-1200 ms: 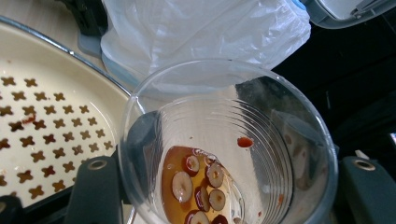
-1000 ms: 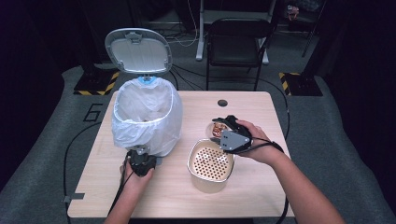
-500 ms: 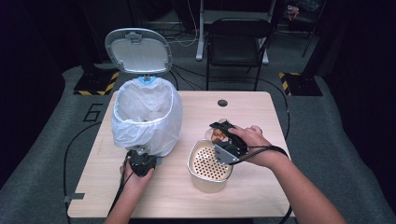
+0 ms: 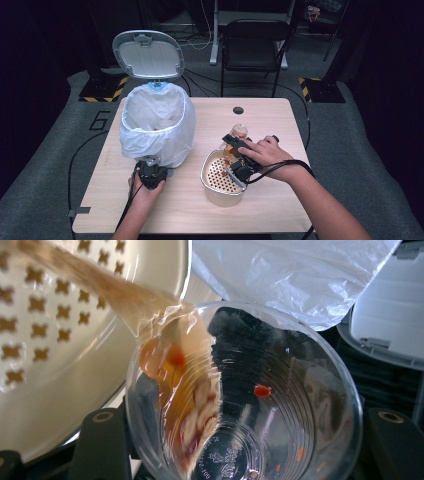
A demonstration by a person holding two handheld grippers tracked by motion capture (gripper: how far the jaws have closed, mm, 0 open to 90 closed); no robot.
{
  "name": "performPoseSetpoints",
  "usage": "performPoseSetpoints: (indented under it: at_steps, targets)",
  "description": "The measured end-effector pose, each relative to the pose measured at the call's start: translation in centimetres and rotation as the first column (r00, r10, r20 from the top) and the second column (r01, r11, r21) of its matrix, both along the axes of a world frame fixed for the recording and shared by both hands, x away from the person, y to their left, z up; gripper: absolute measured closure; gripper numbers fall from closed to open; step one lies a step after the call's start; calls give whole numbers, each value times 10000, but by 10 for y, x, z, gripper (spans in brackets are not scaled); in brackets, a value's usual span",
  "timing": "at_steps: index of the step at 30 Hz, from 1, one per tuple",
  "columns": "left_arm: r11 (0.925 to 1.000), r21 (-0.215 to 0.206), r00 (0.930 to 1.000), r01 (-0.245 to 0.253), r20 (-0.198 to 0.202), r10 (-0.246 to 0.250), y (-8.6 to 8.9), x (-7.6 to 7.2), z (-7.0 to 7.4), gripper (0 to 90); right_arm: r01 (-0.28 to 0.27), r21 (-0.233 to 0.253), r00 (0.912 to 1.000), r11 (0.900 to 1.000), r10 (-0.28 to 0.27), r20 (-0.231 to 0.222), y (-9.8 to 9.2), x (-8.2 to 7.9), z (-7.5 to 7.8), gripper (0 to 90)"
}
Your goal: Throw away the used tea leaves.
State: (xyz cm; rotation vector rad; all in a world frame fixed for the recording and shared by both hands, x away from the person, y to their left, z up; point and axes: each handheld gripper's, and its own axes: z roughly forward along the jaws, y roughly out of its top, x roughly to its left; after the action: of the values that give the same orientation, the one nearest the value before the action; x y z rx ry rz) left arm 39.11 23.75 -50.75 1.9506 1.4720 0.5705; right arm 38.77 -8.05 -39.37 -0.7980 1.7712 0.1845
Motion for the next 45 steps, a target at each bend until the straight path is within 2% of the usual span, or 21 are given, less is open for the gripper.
performPoseSetpoints:
  at_steps: [3,6,8,9,10,11,12,13,16,17,19,22,23,25,26,27,28,36,40,41,45]
  targets:
    - [9999,-91,9999,-92,46,93,-1,0,0,649,-287,-495,9958,9984,329,856,-1,-2,-6,349]
    - [9999,-80,10000,-83,38,83,-1,0,0,649,-472,-918,9878,9947,602,1437,0,-7,-11,349]
    - [10000,-62,10000,-67,24,67,-1,0,0,649,-580,-880,9835,9944,721,1661,-1,-9,-17,348]
    - [9999,-73,10000,-78,31,78,-1,0,0,649,-634,-1035,9780,9926,825,1917,-1,-11,-18,348]
    - [9999,-66,10000,-78,30,78,-1,0,0,649,-620,-1455,9787,9874,887,1850,-1,-12,-21,348]
    - [10000,-39,10000,-46,10,46,-1,0,0,649,-640,-1424,9754,9877,921,2005,-2,-13,-21,348]
    - [10000,-17,10000,-34,7,34,0,0,0,649,-844,-1500,9674,9851,1170,2244,0,-13,-22,348]
    - [10000,-21,10000,-38,6,38,0,0,0,649,-906,-1751,9626,9804,1313,2370,0,-14,-21,348]
    - [10000,65,10000,32,-41,-32,0,0,0,649,-1071,-1840,9536,9771,1534,2592,2,-17,-21,348]
    - [10000,58,10000,32,-38,-32,0,0,0,649,-1133,-1516,9498,9819,1519,2736,1,-18,-24,349]
    - [10000,61,10000,36,-35,-36,0,0,0,649,-1393,-810,9519,9869,1560,2636,2,-18,-28,349]
    - [10000,-52,10000,-65,24,65,-1,0,0,649,-1419,-1045,9454,9844,1661,2805,2,-18,-26,349]
    - [10000,45,10000,19,-25,-19,0,0,0,649,-1249,-1422,9409,9819,1627,2971,2,-20,-23,349]
    - [10000,17,10000,-10,-29,10,0,0,0,649,-1255,-1427,9451,9818,1620,2837,2,-19,-22,349]
    - [9998,-180,10000,26,-56,-27,-1,0,0,649,-1247,-1408,9438,9822,1612,2884,2,-19,-22,349]
    - [9999,22,10000,99,-8,-99,0,1,0,649,-1226,-1417,9452,9823,1591,2851,1,-19,-22,349]
    - [10000,21,10000,53,-5,-53,0,1,0,649,-1229,-1433,9465,9820,1594,2805,1,-19,-22,349]
    - [10000,58,10000,65,-6,-65,0,1,0,649,-1399,-1314,9392,9814,1735,2964,2,-21,-21,350]
    - [10000,-56,10000,2,-3,-2,-1,0,0,649,-1382,-1261,9425,9823,1696,2879,2,-20,-21,350]
    - [9999,85,9999,130,-28,-129,0,1,1,649,-1402,-1276,9407,9819,1723,2921,2,-20,-21,350]
    - [9999,82,10000,87,-18,-87,0,1,0,649,-1407,-1269,9416,9819,1723,2892,2,-20,-21,349]
